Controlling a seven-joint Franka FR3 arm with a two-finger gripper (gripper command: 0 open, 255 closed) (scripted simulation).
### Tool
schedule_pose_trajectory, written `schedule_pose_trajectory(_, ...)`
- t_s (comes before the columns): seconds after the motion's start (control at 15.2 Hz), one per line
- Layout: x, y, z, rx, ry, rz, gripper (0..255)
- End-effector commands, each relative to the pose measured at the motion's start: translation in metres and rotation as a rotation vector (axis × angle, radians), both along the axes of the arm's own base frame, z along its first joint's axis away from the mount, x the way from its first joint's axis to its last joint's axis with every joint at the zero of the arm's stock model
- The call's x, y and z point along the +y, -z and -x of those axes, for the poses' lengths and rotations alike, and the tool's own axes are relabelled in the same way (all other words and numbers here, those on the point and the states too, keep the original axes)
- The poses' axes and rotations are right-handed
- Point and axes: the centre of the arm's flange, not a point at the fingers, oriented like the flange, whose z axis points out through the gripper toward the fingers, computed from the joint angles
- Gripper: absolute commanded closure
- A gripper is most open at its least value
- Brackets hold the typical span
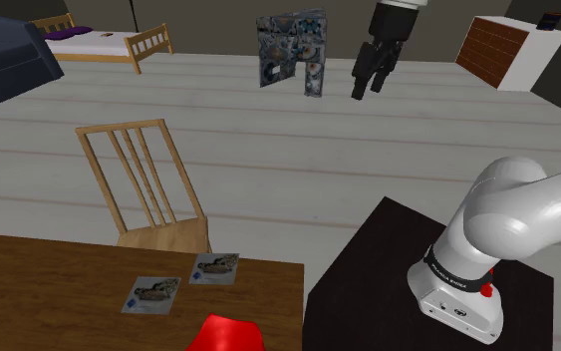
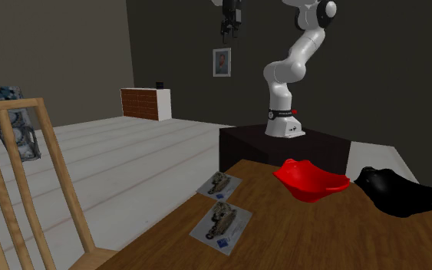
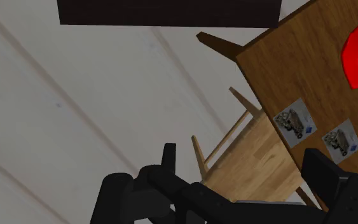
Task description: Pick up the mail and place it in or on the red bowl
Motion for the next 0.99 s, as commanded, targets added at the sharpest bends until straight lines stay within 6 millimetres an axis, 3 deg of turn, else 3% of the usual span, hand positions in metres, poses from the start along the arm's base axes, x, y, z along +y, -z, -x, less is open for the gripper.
schedule_pose_trajectory(0.0, 0.000, 0.000, 0.000, 0.000, 0.000, 0.000, 0)
schedule_pose_trajectory(0.46, -0.003, 0.072, -0.074, 0.083, -0.099, -0.094, 0)
schedule_pose_trajectory(0.92, 0.009, 0.150, -0.141, 0.166, -0.199, -0.187, 0)
